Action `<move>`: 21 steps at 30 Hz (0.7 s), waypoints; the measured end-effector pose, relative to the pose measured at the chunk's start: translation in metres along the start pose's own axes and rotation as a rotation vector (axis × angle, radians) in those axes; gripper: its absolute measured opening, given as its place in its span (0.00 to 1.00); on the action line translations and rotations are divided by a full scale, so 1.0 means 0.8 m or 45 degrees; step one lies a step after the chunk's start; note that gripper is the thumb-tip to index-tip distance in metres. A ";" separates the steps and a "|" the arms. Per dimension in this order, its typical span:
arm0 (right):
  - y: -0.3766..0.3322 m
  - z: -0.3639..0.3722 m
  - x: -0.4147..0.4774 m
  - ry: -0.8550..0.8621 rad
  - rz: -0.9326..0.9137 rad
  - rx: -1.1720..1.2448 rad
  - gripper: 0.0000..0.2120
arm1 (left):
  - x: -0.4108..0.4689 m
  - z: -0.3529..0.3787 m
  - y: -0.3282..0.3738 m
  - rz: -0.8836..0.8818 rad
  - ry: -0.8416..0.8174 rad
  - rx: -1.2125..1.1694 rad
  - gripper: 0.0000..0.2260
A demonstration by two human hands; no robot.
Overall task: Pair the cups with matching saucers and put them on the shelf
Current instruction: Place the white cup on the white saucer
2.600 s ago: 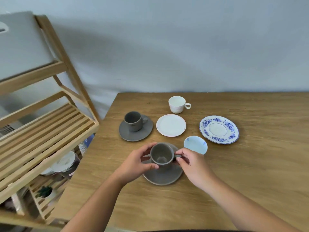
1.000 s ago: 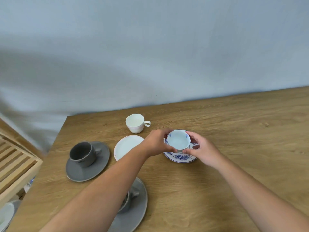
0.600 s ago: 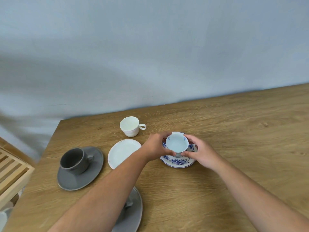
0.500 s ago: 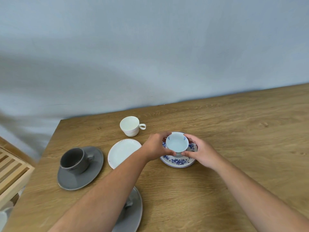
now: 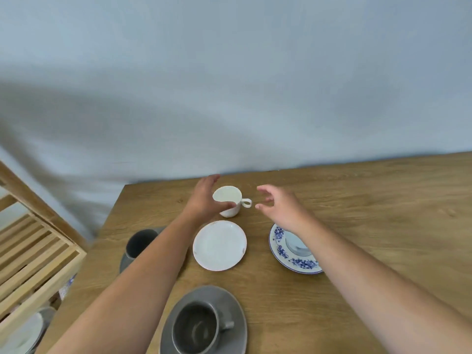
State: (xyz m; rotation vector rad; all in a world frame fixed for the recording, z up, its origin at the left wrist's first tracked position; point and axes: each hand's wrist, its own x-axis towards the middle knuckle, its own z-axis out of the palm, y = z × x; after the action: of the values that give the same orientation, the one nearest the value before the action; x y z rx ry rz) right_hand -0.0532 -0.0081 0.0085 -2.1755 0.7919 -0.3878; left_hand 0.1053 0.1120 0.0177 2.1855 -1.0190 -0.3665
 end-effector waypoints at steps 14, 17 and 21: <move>0.006 0.070 0.059 0.076 0.157 -0.069 0.10 | 0.039 0.014 -0.046 -0.144 -0.197 -0.257 0.32; 0.001 0.065 0.054 0.098 0.099 -0.034 0.09 | 0.028 0.007 -0.043 -0.128 -0.114 -0.299 0.33; -0.015 0.053 0.028 0.117 -0.006 0.081 0.08 | -0.006 -0.006 -0.039 -0.107 -0.042 -0.351 0.34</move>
State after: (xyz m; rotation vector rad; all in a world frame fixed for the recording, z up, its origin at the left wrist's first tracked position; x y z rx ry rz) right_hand -0.0098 0.0077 -0.0098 -2.1127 0.8139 -0.5116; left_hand 0.1223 0.1320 -0.0001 1.9819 -0.8410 -0.5495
